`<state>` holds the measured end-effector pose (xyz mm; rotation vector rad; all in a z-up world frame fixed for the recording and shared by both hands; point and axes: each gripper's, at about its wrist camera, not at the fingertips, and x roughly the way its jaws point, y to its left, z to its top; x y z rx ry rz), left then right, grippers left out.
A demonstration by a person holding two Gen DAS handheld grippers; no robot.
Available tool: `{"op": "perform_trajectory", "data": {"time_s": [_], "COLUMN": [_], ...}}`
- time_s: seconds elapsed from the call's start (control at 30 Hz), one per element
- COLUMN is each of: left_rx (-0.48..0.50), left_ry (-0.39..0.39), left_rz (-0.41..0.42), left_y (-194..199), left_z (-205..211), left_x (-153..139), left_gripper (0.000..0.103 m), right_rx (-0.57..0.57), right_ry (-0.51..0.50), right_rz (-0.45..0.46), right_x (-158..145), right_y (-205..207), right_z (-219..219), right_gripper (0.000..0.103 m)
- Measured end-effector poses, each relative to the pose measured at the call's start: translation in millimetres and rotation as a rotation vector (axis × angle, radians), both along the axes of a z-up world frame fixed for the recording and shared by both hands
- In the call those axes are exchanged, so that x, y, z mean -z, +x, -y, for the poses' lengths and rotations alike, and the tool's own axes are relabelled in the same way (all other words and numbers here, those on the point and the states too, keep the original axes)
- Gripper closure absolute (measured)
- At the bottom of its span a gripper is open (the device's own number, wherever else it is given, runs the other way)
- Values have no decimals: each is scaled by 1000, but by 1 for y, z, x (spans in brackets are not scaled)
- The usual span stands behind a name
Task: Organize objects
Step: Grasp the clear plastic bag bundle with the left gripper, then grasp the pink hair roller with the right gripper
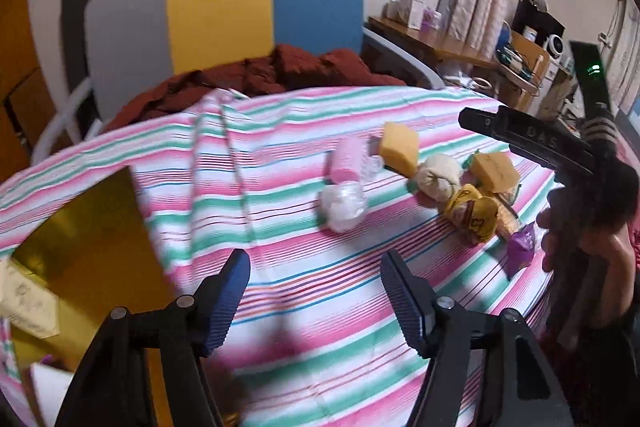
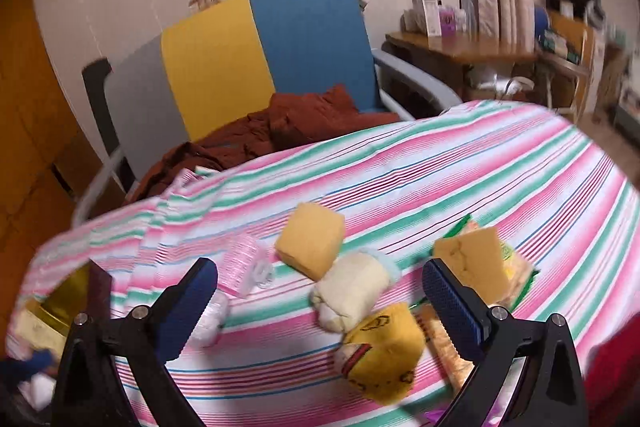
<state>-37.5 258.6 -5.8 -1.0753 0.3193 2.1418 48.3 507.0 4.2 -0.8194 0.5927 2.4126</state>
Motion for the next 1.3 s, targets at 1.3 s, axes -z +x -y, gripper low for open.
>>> {"op": "perform_trajectory", "data": {"time_s": [1.3], "left_rx": [55], "left_ry": [17], "left_rz": [157], "left_y": [-10], "left_z": [-39], "left_x": [92], "left_gripper": [65], "right_rx": [-114], "right_ry": [-128], "right_rz": [43], "right_x": [18], "right_y": [-14], "right_z": [2], "right_gripper": [0]}}
